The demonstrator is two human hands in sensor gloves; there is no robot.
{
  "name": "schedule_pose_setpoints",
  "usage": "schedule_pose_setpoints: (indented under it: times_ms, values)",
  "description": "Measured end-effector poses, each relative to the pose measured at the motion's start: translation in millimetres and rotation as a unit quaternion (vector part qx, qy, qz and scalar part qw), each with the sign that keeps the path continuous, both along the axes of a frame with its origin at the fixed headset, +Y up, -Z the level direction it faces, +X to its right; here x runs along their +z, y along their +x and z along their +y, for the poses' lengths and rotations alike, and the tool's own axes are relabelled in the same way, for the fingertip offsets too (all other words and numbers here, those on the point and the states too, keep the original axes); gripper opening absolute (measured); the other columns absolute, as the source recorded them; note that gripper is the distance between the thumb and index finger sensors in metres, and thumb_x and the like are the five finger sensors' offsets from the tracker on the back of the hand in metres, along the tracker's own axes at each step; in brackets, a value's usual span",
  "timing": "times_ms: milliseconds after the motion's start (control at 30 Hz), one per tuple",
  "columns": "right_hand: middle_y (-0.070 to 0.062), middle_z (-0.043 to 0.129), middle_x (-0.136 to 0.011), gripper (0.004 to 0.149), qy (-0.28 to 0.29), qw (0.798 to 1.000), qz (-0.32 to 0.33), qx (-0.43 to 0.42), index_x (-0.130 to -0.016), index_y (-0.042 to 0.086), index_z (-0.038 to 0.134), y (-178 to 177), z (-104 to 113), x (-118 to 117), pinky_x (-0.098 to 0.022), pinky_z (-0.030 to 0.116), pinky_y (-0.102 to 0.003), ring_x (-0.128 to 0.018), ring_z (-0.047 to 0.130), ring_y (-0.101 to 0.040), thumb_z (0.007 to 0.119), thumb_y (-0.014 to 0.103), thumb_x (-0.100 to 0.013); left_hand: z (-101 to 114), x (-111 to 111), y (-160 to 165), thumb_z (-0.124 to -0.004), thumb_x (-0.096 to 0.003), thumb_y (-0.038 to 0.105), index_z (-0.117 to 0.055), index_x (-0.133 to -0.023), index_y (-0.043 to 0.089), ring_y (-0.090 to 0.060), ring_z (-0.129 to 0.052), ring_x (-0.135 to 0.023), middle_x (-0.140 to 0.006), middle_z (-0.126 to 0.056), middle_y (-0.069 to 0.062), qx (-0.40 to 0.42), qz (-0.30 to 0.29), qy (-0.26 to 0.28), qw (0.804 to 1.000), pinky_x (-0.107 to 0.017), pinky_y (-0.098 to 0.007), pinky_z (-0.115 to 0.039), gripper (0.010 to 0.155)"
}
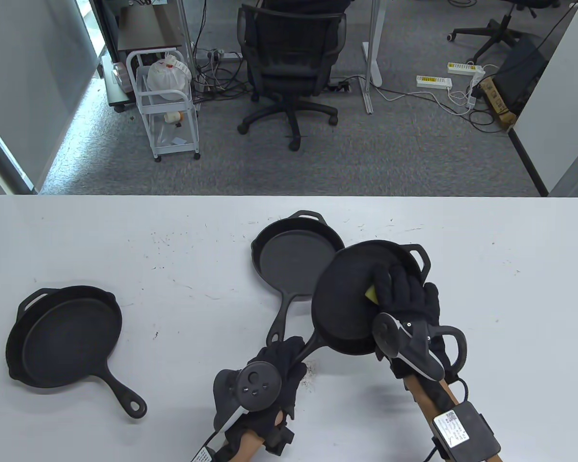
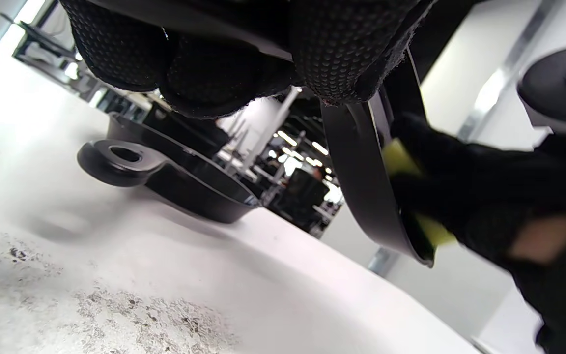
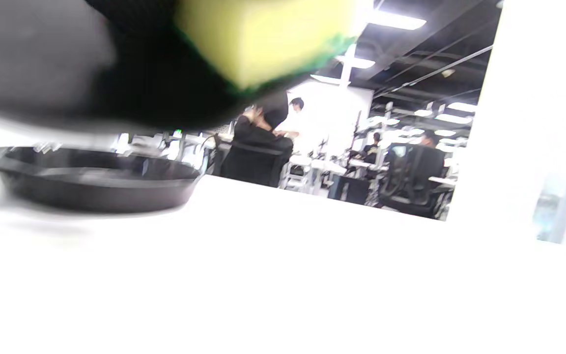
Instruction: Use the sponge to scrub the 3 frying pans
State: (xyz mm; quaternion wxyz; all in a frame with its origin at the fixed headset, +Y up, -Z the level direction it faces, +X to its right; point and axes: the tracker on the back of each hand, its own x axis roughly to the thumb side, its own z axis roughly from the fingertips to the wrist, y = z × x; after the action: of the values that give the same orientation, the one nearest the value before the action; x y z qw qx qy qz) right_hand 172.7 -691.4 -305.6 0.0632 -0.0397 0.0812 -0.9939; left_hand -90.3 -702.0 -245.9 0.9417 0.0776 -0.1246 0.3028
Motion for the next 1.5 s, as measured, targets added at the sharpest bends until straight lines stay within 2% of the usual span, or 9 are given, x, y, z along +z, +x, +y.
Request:
schedule_pose_setpoints:
  times_ms: [67,300,600,667,900,1033,1133,1333,1500]
  values:
    - [-0.001,0.046,-0.117,0.074,-0.026,0.999,0.039,-0.007,-0.109,0.039,0.033,-10.2,-9.3,6.7,-0.078,0.043,-0.059,-0.101,0.061,-0.028,0.076,0.05,-0.049,0.2,-2.0,-2.8,-0.086,-0.0427,0.03,-0.074,-0.1,0.016,-0.028,-0.097,-0.059,-0.082,-0.09,-0.006,0.019,0.017,-0.002,1.0,-0.061,-0.059,-0.08,0.06]
    - [0.002,0.044,-0.117,0.073,0.032,0.988,0.148,0.023,-0.108,0.042,0.032,-54.1,-2.7,21.9,-0.077,0.049,-0.056,-0.105,0.059,-0.026,0.075,0.048,-0.05,-8.9,-6.1,8.3,-0.086,-0.0426,0.031,-0.075,-0.101,0.017,-0.027,-0.098,-0.06,-0.081,-0.091,-0.005,-0.021,-0.03,-0.021,0.999,-0.062,-0.059,-0.081,0.061]
    - [0.002,0.038,-0.118,0.076,0.038,0.996,-0.023,-0.081,-0.109,0.038,0.024,-0.1,32.1,-18.7,-0.077,0.045,-0.059,-0.108,0.053,-0.028,0.069,0.054,-0.05,-6.4,-3.6,10.8,-0.085,-0.0424,0.031,-0.074,-0.101,0.018,-0.026,-0.097,-0.061,-0.082,-0.09,-0.004,-0.025,-0.057,-0.012,0.998,-0.063,-0.059,-0.079,0.061]
    - [0.0,0.04,-0.117,0.075,0.024,0.995,-0.023,-0.094,-0.109,0.037,0.026,11.5,24.3,-19.6,-0.078,0.047,-0.051,-0.103,0.059,-0.027,0.07,0.053,-0.05,-4.4,-3.5,9.9,-0.086,-0.0428,0.031,-0.074,-0.101,0.018,-0.027,-0.096,-0.061,-0.083,-0.089,-0.005,-0.021,-0.046,-0.006,0.999,-0.063,-0.059,-0.078,0.061]
    - [-0.005,0.047,-0.116,0.075,-0.052,0.998,0.027,-0.01,-0.11,0.033,0.033,-10.4,-11.3,3.0,-0.073,0.054,-0.056,-0.094,0.069,-0.029,0.074,0.052,-0.049,-4.4,-2.8,4.3,-0.084,-0.0437,0.031,-0.073,-0.101,0.016,-0.027,-0.096,-0.059,-0.082,-0.089,-0.007,-0.01,0.0,0.012,1.0,-0.063,-0.059,-0.079,0.061]
    - [-0.001,0.048,-0.116,0.073,-0.004,0.994,0.097,0.049,-0.109,0.037,0.035,-41.8,-8.2,18.9,-0.075,0.053,-0.055,-0.099,0.067,-0.028,0.075,0.049,-0.049,-5.2,-2.1,2.3,-0.085,-0.0433,0.031,-0.074,-0.101,0.015,-0.028,-0.097,-0.058,-0.081,-0.09,-0.008,-0.009,-0.005,0.011,1.0,-0.062,-0.06,-0.079,0.06]
    - [0.001,0.044,-0.117,0.075,0.009,0.992,0.125,0.007,-0.109,0.04,0.033,-50.9,5.4,19.1,-0.076,0.05,-0.056,-0.103,0.062,-0.027,0.076,0.052,-0.049,-6.9,-2.5,7.8,-0.085,-0.0428,0.031,-0.074,-0.101,0.015,-0.027,-0.098,-0.058,-0.08,-0.09,-0.007,-0.022,-0.036,0.004,0.999,-0.063,-0.059,-0.08,0.061]
    - [0.001,0.032,-0.119,0.077,0.045,0.998,0.017,-0.039,-0.109,0.038,0.022,-28.7,41.9,-2.0,-0.078,0.042,-0.059,-0.11,0.046,-0.03,0.069,0.055,-0.05,-5.8,1.3,13.9,-0.086,-0.0421,0.031,-0.074,-0.1,0.016,-0.027,-0.097,-0.059,-0.081,-0.089,-0.006,-0.01,-0.072,0.004,0.997,-0.065,-0.061,-0.078,0.061]
    - [-0.001,0.037,-0.118,0.076,0.013,0.993,-0.032,-0.114,-0.109,0.036,0.025,7.9,37.2,-17.2,-0.079,0.041,-0.051,-0.105,0.053,-0.027,0.07,0.053,-0.051,-2.1,1.6,9.0,-0.086,-0.0424,0.031,-0.074,-0.1,0.015,-0.027,-0.096,-0.059,-0.081,-0.089,-0.008,-0.001,-0.04,0.028,0.999,-0.065,-0.06,-0.078,0.061]
